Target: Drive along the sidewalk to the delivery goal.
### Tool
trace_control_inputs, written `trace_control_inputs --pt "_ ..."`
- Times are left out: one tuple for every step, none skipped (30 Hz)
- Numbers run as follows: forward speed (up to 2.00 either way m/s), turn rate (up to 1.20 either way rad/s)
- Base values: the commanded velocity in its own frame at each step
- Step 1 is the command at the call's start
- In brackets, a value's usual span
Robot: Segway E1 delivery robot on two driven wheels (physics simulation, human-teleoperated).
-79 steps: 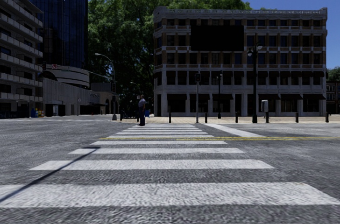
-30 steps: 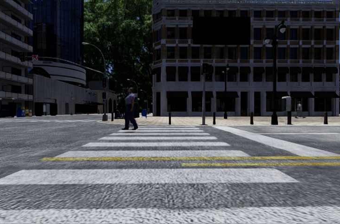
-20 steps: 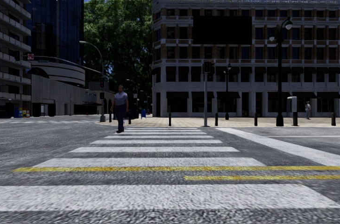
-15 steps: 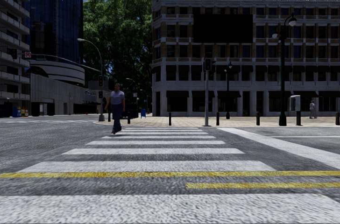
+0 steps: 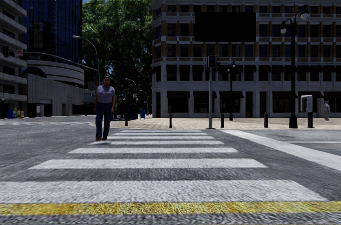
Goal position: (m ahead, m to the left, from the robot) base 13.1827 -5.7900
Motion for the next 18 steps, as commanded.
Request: trace_control_inputs --pt "1.54 0.00" --pt "1.54 0.00" --pt "1.54 0.00" --pt "1.54 0.00" --pt "1.54 0.00" --pt "1.54 0.00" --pt "1.54 0.00" --pt "1.54 0.00" --pt "1.54 0.00" --pt "1.54 0.00" --pt "1.54 0.00" --pt "1.54 0.00" --pt "1.54 0.00" --pt "1.54 0.00" --pt "1.54 0.00" --pt "1.54 0.00" --pt "1.54 0.00" --pt "1.54 0.00"
